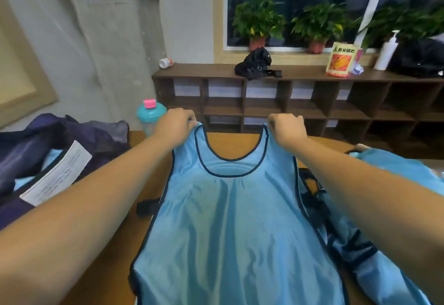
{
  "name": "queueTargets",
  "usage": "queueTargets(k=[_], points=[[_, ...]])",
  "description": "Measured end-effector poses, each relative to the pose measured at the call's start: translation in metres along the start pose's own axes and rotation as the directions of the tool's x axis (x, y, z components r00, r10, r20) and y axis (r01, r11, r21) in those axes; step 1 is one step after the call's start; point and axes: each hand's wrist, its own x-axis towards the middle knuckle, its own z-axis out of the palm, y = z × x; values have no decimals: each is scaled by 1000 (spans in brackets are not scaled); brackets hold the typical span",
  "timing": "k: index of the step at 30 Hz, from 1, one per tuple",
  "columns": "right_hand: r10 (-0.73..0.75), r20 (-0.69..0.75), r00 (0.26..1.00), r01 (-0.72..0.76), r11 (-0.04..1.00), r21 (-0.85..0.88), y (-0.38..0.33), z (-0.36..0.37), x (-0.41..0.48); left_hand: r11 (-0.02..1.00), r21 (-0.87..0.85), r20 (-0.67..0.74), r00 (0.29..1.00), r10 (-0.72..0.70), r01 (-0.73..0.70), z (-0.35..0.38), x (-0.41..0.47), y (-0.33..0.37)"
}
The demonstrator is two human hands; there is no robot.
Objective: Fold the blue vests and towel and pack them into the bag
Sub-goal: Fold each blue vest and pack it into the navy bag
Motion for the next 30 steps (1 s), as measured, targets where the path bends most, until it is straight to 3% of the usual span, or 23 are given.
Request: queueTargets(k=[8, 15, 18, 20, 24, 27, 30], points=[[-41, 121, 992, 48, 997, -57, 15, 49, 24, 997, 71, 42, 999, -34, 31, 64, 23, -27], [-170, 186, 968, 198, 970, -139, 25, 47, 35, 996, 66, 1, 998, -68, 67, 92, 26, -49], [-276, 212, 938, 294, 954, -58, 26, 27, 33, 994, 16, -81, 991, -105, 106, 94, 18, -51], [-333, 331, 883, 331, 941, 65, 25, 14, 28, 994, -20, -114, 987, -109, 107, 93, 13, -48], [-415, 512, 752, 335, 910, 246, 28, 8, 18, 976, -199, -34, 995, -99, 90, 97, 4, -50], [-416, 525, 743, 257, 901, 349, 34, 13, 12, 931, -338, 15, 990, -142, 139, 101, 0, -54], [-384, 503, 775, 182, 897, 403, 40, 27, 1, 925, -333, 40, 982, -182, 185, 100, -3, -55]])
